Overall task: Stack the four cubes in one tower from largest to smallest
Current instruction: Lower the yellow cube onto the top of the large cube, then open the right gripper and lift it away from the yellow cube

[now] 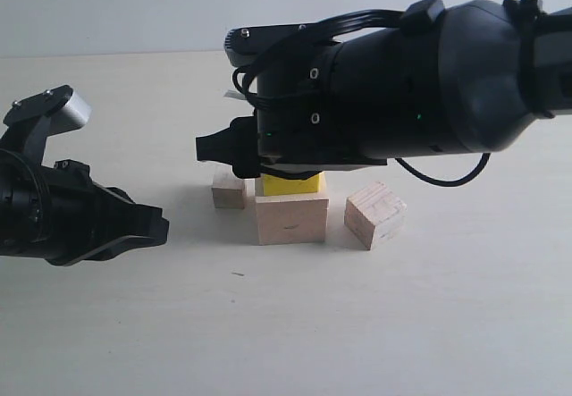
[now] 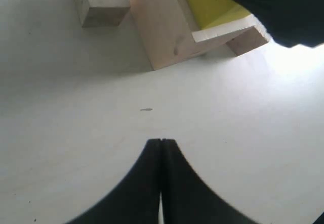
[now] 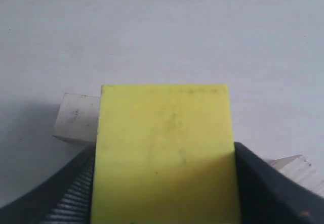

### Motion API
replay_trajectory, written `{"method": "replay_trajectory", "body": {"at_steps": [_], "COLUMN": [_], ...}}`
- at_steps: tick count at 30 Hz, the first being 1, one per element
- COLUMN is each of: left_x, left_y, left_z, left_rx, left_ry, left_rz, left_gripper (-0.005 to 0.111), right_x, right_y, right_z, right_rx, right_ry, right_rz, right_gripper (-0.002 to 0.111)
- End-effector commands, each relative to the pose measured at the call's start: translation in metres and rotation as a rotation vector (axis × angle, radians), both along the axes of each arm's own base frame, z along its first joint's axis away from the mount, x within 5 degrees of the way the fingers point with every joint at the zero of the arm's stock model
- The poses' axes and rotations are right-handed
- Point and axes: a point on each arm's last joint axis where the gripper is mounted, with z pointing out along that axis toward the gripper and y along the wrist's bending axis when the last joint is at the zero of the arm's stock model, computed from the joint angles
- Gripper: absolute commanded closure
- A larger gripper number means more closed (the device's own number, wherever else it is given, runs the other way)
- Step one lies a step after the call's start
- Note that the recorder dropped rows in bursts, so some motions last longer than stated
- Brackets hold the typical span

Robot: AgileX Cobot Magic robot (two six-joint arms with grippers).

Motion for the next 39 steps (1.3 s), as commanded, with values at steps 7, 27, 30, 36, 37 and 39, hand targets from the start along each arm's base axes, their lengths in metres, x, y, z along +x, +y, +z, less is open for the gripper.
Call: {"method": "replay_trajectory", "body": {"at_steps": [7,27,30,36,37,39], "left_x": [0.0,0.0,0.0,0.0,0.0,0.0], "left_y": [0.001,0.001,0.001,0.001,0.001,0.001], "left_z": [0.002,0.002,0.002,0.002,0.002,0.002], "left_rx": [-0.005,-0.005,-0.005,-0.005,-0.005,-0.005], "left_ry": [-0.01,-0.011,-0.011,-0.01,-0.01,-0.01], "left_rz": [0.007,0.008,0.008,0.006,0.006,0.006], "left_gripper": [0.107,0.107,0.107,0.107,0.107,0.107], "right_x": [0.002,-0.006,-0.008,-0.008,-0.008,-0.008], "right_y": [-0.002,-0.013,-0.017,-0.026,-0.027,-0.028], "right_z": [0.001,0.052,0.056,0.057,0.056,0.056], "right_rx": [-0.012,0.127,0.102,-0.007,-0.014,-0.017], "right_ry": [-0.011,-0.072,-0.079,-0.075,-0.075,-0.074], "right_rz": [0.001,-0.019,-0.022,-0.049,-0.052,-0.053], "right_gripper": [0.037,0.033,0.033,0.036,0.038,0.046]}}
